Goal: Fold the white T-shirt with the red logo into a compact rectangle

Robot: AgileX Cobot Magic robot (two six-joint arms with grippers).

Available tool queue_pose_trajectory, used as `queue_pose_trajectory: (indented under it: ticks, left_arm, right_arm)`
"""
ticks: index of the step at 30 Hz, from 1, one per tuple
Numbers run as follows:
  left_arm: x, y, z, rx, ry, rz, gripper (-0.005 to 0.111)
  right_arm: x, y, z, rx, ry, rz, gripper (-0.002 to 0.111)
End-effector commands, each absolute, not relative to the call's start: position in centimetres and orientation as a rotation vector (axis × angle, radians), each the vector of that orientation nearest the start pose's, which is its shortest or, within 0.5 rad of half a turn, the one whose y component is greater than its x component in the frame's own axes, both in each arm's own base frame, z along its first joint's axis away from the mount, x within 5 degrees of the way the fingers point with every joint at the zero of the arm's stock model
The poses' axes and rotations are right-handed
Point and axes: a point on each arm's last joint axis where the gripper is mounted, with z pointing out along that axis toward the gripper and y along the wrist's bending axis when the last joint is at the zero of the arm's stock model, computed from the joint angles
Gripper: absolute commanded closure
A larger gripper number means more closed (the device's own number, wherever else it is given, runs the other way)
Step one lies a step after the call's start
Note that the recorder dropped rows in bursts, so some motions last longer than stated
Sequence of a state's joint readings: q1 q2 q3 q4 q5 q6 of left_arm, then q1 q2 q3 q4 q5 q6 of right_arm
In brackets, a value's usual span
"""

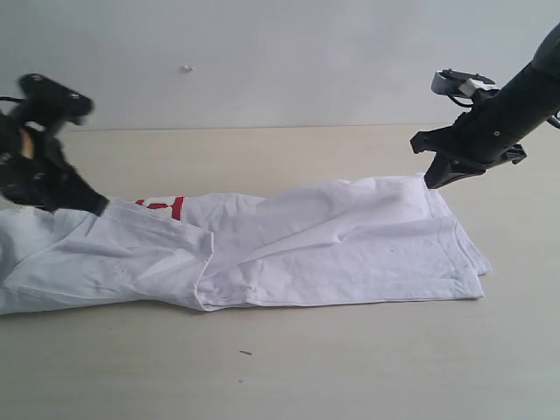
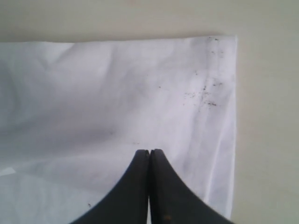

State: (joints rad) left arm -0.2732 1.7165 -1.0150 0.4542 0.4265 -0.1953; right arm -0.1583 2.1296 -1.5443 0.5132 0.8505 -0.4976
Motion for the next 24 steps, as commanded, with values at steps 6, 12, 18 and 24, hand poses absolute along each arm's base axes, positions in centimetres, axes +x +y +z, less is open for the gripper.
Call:
queue_pose_trajectory:
  ticks: [6,12,18,24]
  left_arm:
    - [33.7,3.5,17.9,-0.085,2.711,-0.038,0.046]
    - [35.0,6.5,16.6,-0.221,2.714,-0.281,0.046]
    - [36.9,6.5,14.1,-0.232,2.681,-0.453,0.046]
    - [38.1,7.8,12.7,-0.265,2.679,-0.381,0.046]
  right_arm:
    - [43.8,-3.3,16.2,-0.065,2.725,0.539,0.108]
    - [43.8,-3.3,16.2,-0.071,2.724,0.538,0.108]
    - [43.8,-3.3,16.2,-0.082,2.722,0.535,0.108]
    - [43.9,-3.3,16.3,-0.078,2.711,0.521,0.108]
